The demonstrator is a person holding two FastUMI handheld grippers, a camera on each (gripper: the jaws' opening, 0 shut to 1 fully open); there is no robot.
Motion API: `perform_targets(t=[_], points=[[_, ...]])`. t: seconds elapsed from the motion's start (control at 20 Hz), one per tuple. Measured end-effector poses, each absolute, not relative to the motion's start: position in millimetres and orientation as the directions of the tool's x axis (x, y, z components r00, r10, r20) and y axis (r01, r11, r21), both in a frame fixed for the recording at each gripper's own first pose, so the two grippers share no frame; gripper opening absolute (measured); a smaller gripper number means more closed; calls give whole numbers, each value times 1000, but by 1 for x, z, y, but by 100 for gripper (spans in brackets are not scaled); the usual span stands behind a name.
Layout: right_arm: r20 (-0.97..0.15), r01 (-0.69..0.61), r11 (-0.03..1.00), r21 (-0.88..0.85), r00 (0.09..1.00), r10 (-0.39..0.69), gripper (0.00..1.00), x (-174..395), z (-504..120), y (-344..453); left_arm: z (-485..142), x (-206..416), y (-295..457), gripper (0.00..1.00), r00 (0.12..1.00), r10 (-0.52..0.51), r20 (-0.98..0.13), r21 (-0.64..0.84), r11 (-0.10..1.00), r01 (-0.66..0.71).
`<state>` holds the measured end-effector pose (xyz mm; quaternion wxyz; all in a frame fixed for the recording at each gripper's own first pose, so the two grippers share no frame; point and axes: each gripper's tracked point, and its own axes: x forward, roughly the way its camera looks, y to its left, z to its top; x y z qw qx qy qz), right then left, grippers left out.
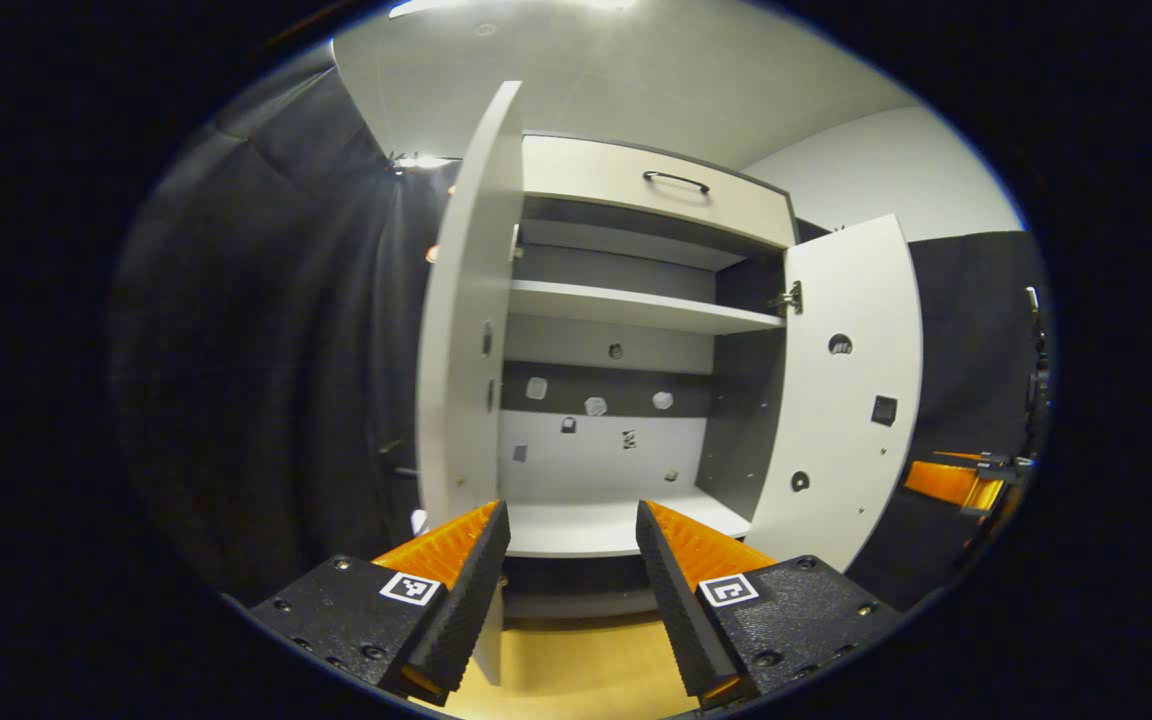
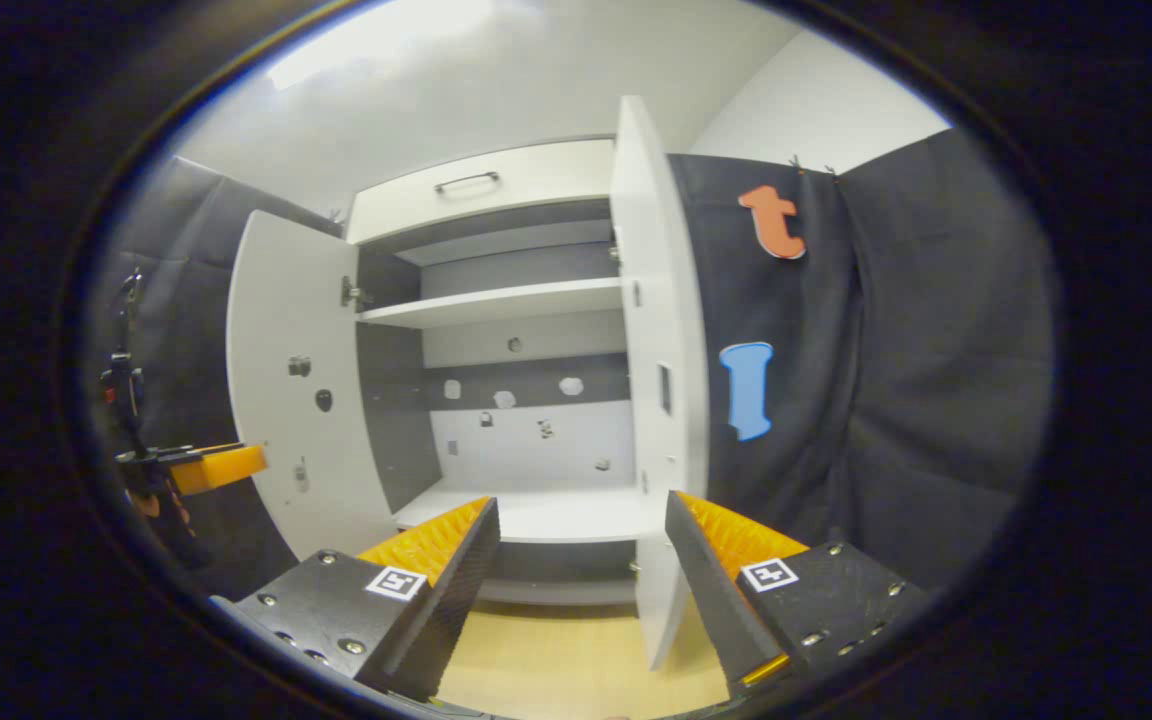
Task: Open the right door of the double-door shoe cabinet with the right hand, and open the left door with the left hand.
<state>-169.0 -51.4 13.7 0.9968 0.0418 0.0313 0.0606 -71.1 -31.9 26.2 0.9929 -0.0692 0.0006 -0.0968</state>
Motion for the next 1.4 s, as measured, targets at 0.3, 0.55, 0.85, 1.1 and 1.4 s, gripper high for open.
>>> perform_targets(t=[0.3, 0.55, 0.85, 1.1, 1.4], points=[[26, -192, 978, 84, 981, 190, 94, -123, 50, 15, 53, -32, -65, 87, 971, -231, 64, -85, 968, 236], [16, -163, 984, 68, 987, 163, 98, -93, 55, 33, 64, -13, -73, 98, 980, -184, 76, -60, 980, 189], [34, -130, 988, 89, 991, 127, 98, -78, 60, 38, 68, -8, -74, 98, 978, -185, 92, -50, 980, 190], [19, -92, 990, 107, 996, 91, 98, -74, 54, 41, 64, 0, -79, 98, 972, -219, 81, -51, 973, 223], [2, -70, 991, 111, 998, 70, 98, -70, 45, 54, 56, 9, -67, 98, 973, -223, 66, -23, 974, 225]])
